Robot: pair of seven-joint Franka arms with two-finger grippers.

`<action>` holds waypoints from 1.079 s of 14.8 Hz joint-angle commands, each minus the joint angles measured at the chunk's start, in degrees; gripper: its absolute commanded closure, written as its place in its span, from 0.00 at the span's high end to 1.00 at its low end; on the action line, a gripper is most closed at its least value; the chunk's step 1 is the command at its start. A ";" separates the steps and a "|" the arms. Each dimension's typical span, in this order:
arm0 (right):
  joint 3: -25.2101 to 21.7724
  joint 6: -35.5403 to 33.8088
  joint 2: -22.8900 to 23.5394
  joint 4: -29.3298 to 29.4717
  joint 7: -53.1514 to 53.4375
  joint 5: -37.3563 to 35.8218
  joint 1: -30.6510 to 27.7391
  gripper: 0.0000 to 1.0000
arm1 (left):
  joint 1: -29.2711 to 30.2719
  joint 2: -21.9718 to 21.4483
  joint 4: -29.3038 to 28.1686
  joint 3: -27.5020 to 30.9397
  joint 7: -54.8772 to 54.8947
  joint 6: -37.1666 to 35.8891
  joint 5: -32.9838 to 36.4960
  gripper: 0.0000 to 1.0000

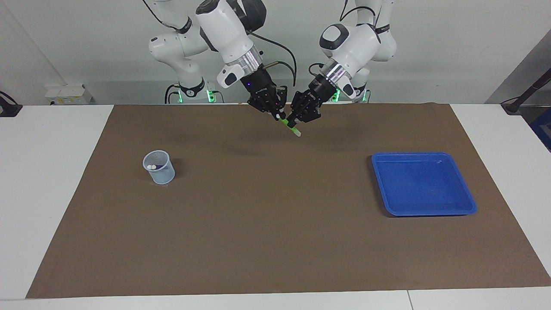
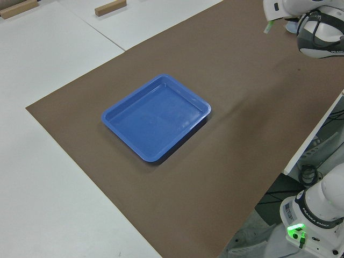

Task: Right arm passes pens to left for tray arrangement
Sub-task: 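Close the left gripper on the green pen and open the right gripper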

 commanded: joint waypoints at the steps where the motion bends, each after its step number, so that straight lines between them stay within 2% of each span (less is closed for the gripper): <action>1: 0.15 1.26 -0.66 -1.05 -2.29 1.51 -0.84 0.00 | 0.33 -1.03 -0.34 -0.54 1.69 -1.56 -0.22 0.00; 8: 0.15 1.18 -0.66 -1.05 -2.29 1.51 -0.84 0.00 | 0.68 -1.64 -0.69 -0.36 5.82 -4.19 -0.22 0.00; 11: 0.15 0.83 -0.57 -0.87 -2.20 1.51 -0.93 0.00 | 3.66 -2.78 -0.51 -0.36 6.53 -9.27 1.88 0.00; 12: 0.15 0.65 -0.57 -0.87 -2.29 1.51 -0.93 0.40 | 4.63 -2.87 -0.42 -0.36 6.53 -10.07 2.07 0.00; 13: 0.06 0.74 -0.66 -0.87 -2.29 1.51 -0.93 0.99 | 4.90 -3.05 -0.51 -0.36 6.53 -10.34 2.15 0.00; 16: 0.06 1.00 -0.57 -0.87 -2.20 1.51 -0.93 1.00 | 4.99 -3.23 -0.51 -0.36 6.61 -10.70 2.16 0.00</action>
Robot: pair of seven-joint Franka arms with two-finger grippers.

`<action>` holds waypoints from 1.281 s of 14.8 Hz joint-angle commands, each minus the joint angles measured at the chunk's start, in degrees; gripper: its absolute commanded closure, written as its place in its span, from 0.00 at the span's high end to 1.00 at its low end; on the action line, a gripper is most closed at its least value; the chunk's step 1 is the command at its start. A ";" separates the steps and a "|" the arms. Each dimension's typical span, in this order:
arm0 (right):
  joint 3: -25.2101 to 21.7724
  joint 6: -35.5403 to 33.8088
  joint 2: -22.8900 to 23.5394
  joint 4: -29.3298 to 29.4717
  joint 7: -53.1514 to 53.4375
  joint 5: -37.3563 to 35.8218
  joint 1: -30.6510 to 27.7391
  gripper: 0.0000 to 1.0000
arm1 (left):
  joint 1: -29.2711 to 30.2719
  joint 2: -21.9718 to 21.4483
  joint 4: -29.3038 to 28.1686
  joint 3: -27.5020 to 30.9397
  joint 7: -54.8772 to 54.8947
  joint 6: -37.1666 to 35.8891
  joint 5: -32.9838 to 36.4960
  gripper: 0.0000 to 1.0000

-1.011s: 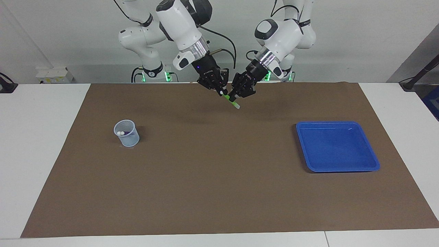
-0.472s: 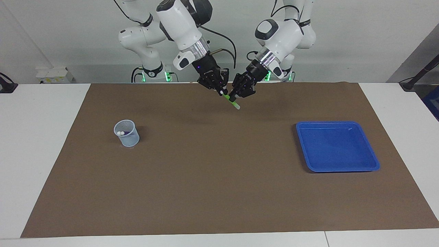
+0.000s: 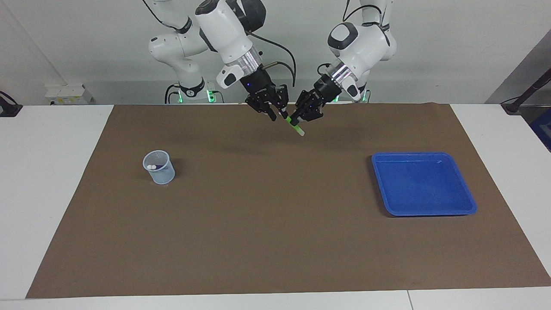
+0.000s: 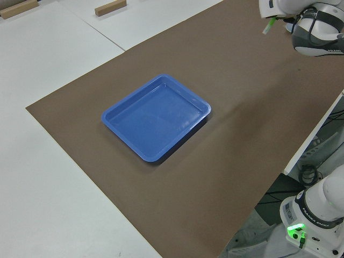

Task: Right arm passes pens to left for tray arrangement
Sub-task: 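Move the green pen over the tray with the left gripper while the right gripper returns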

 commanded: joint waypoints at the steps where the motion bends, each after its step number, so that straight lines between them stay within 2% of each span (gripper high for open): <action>1: 0.23 0.84 -0.47 -0.54 -2.12 1.24 -0.59 1.00 | 0.89 -1.73 -1.09 -0.33 0.58 -1.74 0.87 0.00; 3: 0.14 0.41 -0.47 -0.54 -2.39 1.15 -0.85 1.00 | 0.97 -1.81 -1.09 -0.15 1.54 -3.31 2.96 0.00; 5: 0.05 -1.43 -0.47 -0.54 -5.54 0.98 -2.51 1.00 | 2.03 -2.08 -0.74 -0.15 2.86 -6.82 8.66 0.00; 9: -0.12 -13.27 -1.26 -0.63 -17.73 -0.42 -9.89 1.00 | 5.89 -2.08 2.59 0.02 11.55 -18.84 20.09 0.00; 12: -0.12 -20.49 -1.79 -0.63 -28.19 -9.63 -15.34 1.00 | 9.84 -2.08 5.40 0.02 20.77 -28.78 29.05 0.00; 15: -0.12 -22.53 -2.05 -1.67 -48.37 -13.87 -21.66 1.00 | 13.79 -1.99 7.43 0.02 33.67 -37.14 40.65 0.00; 17: -0.03 -22.36 -2.05 -2.56 -62.60 -17.64 -26.49 1.00 | 17.56 -1.99 8.22 0.03 44.47 -40.75 45.58 0.00; 19: -0.03 -22.27 -1.79 -3.78 -77.55 -19.32 -28.71 1.00 | 21.00 -1.99 8.13 0.11 55.03 -41.73 49.28 0.00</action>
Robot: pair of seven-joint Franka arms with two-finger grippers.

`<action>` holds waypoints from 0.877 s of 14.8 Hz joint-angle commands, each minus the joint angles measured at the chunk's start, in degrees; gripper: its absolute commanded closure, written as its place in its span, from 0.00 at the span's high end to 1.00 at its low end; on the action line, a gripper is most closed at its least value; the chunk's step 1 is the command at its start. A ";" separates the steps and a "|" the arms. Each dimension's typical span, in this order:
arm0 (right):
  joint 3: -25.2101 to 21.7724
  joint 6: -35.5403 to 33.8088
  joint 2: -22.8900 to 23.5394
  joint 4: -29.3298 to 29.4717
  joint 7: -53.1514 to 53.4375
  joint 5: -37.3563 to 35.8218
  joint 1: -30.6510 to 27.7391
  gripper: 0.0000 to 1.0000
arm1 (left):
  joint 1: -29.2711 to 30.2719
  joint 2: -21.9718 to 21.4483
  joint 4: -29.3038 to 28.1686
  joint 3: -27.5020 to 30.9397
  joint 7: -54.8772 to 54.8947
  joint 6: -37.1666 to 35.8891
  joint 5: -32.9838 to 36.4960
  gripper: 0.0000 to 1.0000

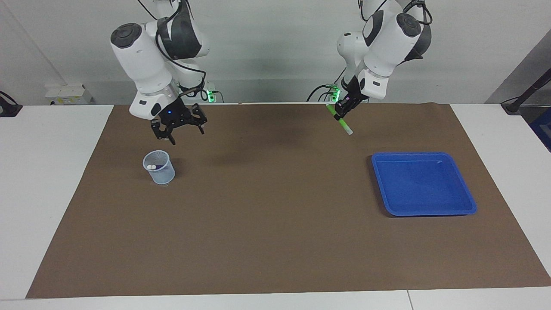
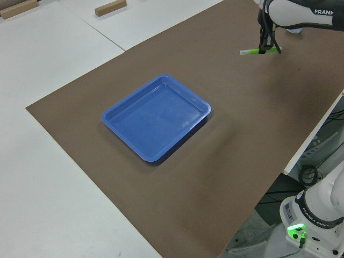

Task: Right arm passes pens to left for tray arrangement
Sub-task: 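Move the green pen over the tray with the left gripper while the right gripper returns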

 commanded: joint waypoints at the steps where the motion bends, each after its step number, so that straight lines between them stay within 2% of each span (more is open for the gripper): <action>1: 0.77 0.46 -1.25 -3.35 -18.04 -2.87 -2.50 1.00 | 5.81 -0.41 0.76 -0.48 13.90 -3.15 5.19 0.00; 3: 0.85 1.52 -0.64 -3.89 -28.41 -6.73 -3.02 1.00 | 9.95 -0.41 0.67 -0.48 24.18 -3.33 7.31 0.00; 6: 0.85 6.96 1.46 -5.29 -47.56 -8.32 -4.07 1.00 | 13.38 0.55 0.49 -0.48 35.62 -2.28 11.88 0.00; 9: 0.94 12.05 5.41 -6.00 -62.52 -8.33 -6.18 1.00 | 14.89 2.66 -0.12 -0.48 39.25 1.05 13.72 0.00; 13: 0.94 15.76 8.41 -6.00 -69.93 -8.50 -6.01 0.98 | 16.20 7.92 -0.12 -0.48 39.26 7.29 14.53 0.00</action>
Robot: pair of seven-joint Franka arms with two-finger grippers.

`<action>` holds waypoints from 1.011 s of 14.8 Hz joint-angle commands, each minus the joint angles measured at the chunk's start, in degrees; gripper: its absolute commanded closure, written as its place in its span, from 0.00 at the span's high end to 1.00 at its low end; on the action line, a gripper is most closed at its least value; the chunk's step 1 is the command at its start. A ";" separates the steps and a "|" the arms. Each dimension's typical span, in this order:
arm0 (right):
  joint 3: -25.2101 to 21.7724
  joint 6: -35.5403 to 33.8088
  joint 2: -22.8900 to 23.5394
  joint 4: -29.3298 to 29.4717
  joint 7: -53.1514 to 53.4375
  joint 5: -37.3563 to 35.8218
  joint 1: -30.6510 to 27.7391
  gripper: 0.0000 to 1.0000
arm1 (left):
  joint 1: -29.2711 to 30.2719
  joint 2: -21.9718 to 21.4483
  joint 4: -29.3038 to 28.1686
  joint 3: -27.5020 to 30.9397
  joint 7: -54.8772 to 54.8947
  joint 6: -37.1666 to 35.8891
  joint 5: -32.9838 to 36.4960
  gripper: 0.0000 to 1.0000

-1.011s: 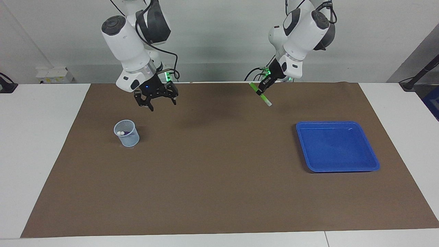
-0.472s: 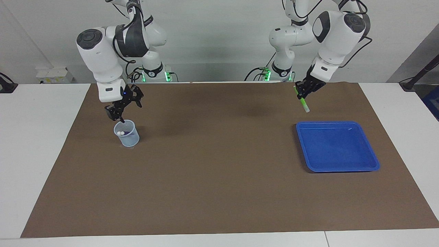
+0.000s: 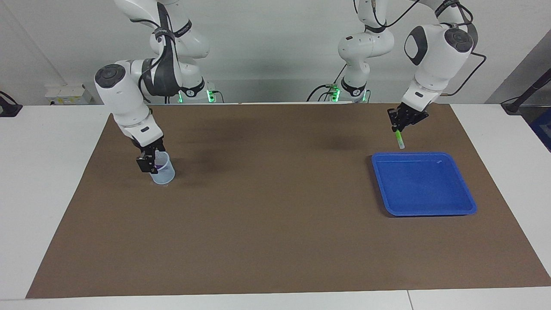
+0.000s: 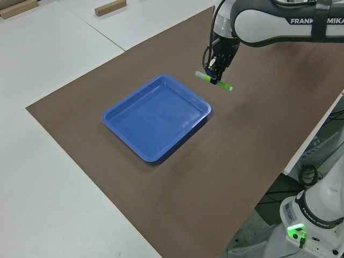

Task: Right arm passes pens to left for tray arrangement
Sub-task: 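Move the green pen over the tray with the left gripper while the right gripper returns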

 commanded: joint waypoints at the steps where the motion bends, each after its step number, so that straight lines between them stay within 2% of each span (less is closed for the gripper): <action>1: 0.91 1.02 0.69 -0.11 -4.36 -2.20 -0.24 0.90 | 1.45 4.01 0.14 -0.52 1.09 4.57 2.47 0.00; 2: 0.91 1.11 0.95 -0.11 -4.90 -2.73 -0.23 0.85 | 1.54 4.98 0.14 -0.52 1.10 5.81 3.35 0.00; 4: 0.91 0.84 1.04 -0.11 -5.25 -2.91 -0.23 0.82 | 1.63 7.09 0.14 -0.52 1.01 8.53 3.36 0.00; 5: 0.91 0.32 1.04 -0.11 -5.69 -3.43 -0.32 0.76 | 1.63 8.49 0.14 -0.61 0.83 10.28 3.36 0.00; 11: 0.91 -1.00 0.95 -0.11 -5.61 -4.23 -1.47 0.76 | 1.80 14.74 0.14 -0.52 0.57 18.55 3.62 0.00; 15: 0.91 -1.18 0.78 -0.20 -7.62 -4.32 -1.55 0.75 | 1.98 19.75 0.14 -0.43 0.48 24.44 6.52 0.00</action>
